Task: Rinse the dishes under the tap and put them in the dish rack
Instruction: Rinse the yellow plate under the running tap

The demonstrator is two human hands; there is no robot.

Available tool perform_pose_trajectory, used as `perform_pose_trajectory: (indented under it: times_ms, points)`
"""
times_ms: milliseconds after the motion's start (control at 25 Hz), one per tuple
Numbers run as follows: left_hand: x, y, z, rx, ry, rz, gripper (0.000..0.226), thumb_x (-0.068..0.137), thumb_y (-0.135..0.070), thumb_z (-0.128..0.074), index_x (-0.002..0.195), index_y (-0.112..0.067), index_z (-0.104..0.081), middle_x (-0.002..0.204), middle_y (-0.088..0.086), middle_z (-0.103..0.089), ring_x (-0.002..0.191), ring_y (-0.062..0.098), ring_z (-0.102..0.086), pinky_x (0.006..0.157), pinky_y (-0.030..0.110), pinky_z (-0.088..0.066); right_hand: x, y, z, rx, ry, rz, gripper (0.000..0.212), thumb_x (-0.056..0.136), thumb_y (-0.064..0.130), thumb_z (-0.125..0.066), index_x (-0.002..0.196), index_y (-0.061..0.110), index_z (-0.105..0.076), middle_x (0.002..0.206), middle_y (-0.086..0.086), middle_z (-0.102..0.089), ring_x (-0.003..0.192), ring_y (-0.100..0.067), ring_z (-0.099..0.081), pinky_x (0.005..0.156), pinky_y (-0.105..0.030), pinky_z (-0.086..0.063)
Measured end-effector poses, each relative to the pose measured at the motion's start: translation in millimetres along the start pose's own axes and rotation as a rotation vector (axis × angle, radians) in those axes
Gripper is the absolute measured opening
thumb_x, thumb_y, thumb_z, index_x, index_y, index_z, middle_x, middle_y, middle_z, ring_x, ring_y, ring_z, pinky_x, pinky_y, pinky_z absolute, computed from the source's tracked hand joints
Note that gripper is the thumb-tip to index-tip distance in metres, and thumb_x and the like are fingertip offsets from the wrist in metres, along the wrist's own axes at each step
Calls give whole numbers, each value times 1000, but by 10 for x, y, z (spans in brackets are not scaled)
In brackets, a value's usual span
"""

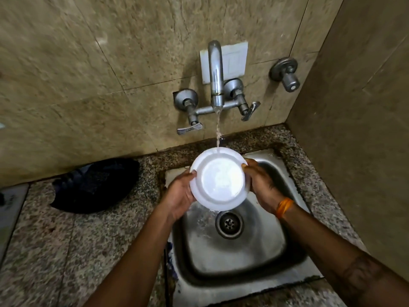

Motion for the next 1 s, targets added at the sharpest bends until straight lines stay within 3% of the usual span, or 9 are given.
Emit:
perform_pose_trajectory:
  times_ms: [80,200,320,400,480,560,720,880,1000]
  points:
    - [-67,37,-121,24,74,-30,35,100,-16,-57,134,-8,-63,124,14,-73,108,31,-73,79,46,-62,73,-53,23,-87,-75,-26,30,109,28,-44,130,18,-63,132,-6,-66,130,-27,-57,108,-45,-47]
    - [-80,54,-286,109,42,-106,32,102,-16,-57,132,-10,-65,125,13,-73,113,33,-70,90,50,-59,88,35,-186,-327,-120,23,57,106,51,-39,152,17,-44,155,-3,-48,143,-21,-43,119,-30,-27]
    - [-105,-112,-380,192,-35,-218,24,103,-17,-56,123,-14,-70,113,8,-78,105,30,-74,86,42,-61,-84,327,-588,-779,-100,389,76,102,62,-31,160,13,-25,166,-11,-29,153,-26,-26,125,-37,-22]
    - [-130,-253,-395,291,-70,-297,26,103,-14,-55,124,-16,-70,113,1,-78,106,23,-73,83,29,-59,-310,439,-976,-1011,72,712,77,103,62,-26,161,12,-22,170,-10,-18,158,-22,-9,129,-40,-8]
    - [-159,-337,-400,329,-99,-339,32,104,-7,-49,129,-15,-67,123,-1,-73,116,16,-69,94,25,-55,-444,413,-1157,-1162,259,919,73,105,59,-29,161,11,-24,170,-8,-19,159,-18,-8,129,-43,-3]
    - [-164,-319,-387,356,-144,-317,29,103,-9,-52,126,-14,-69,122,4,-74,113,19,-70,97,32,-54,-323,425,-1049,-1223,274,903,72,105,53,-36,161,10,-23,170,-9,-19,158,-19,-11,129,-45,-7]
    - [-152,-149,-398,387,-164,-280,28,102,-15,-57,127,-14,-70,120,9,-75,110,28,-71,98,43,-56,110,503,-538,-963,-21,403,62,108,36,-41,159,3,-27,166,-15,-25,156,-28,-20,128,-41,-13]
    - [-44,-228,-289,355,-163,-266,22,102,-17,-58,113,-20,-76,106,0,-79,102,22,-74,98,42,-56,-219,487,-950,-1065,251,689,68,106,50,-26,161,10,-25,169,-9,-20,158,-19,-12,129,-37,-5]
    - [-37,-301,-364,412,-49,-286,19,97,-20,-63,93,-28,-80,93,-8,-80,89,13,-72,90,35,-54,-85,622,-733,-970,301,620,49,108,37,-41,149,11,-48,154,-14,-49,146,-27,-41,124,-39,-26]
Point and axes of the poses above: each hand's wrist, its own x-axis towards the middle knuckle, its own z-axis out of the back of the hand, y = z × x, the point moved 9 cm from there along x, towards the middle knuckle
